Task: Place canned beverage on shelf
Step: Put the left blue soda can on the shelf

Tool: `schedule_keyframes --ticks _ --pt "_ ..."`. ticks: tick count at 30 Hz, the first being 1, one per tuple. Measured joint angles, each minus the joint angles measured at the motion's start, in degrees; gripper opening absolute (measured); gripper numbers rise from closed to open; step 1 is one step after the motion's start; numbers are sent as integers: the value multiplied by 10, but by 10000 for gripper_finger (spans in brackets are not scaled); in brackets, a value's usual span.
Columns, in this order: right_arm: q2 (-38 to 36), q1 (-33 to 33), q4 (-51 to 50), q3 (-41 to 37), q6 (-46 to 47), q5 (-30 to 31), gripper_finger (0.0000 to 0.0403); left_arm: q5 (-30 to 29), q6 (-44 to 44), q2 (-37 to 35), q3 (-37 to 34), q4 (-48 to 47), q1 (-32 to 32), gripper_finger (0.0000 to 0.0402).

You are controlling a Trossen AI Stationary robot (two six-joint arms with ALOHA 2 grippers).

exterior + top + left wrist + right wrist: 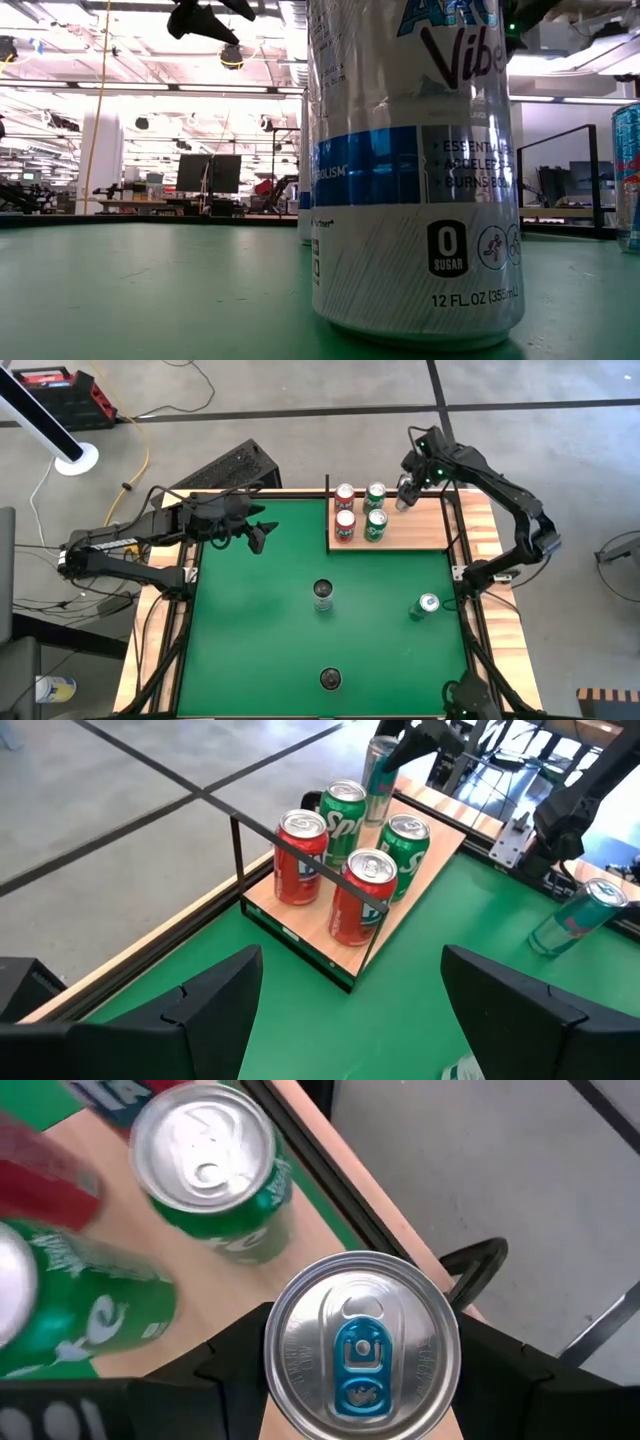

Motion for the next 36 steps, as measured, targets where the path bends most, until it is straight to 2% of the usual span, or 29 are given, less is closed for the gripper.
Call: schedule_keyframes --ticks 10,17,36 --pt "-8 2 34 -52 59 2 262 -7 -3 0 0 -1 0 292" --pt "-17 11 81 -86 54 2 262 -9 -3 0 0 -6 0 292" --pt "-39 2 73 -88 39 0 262 -9 11 0 0 -8 0 292"
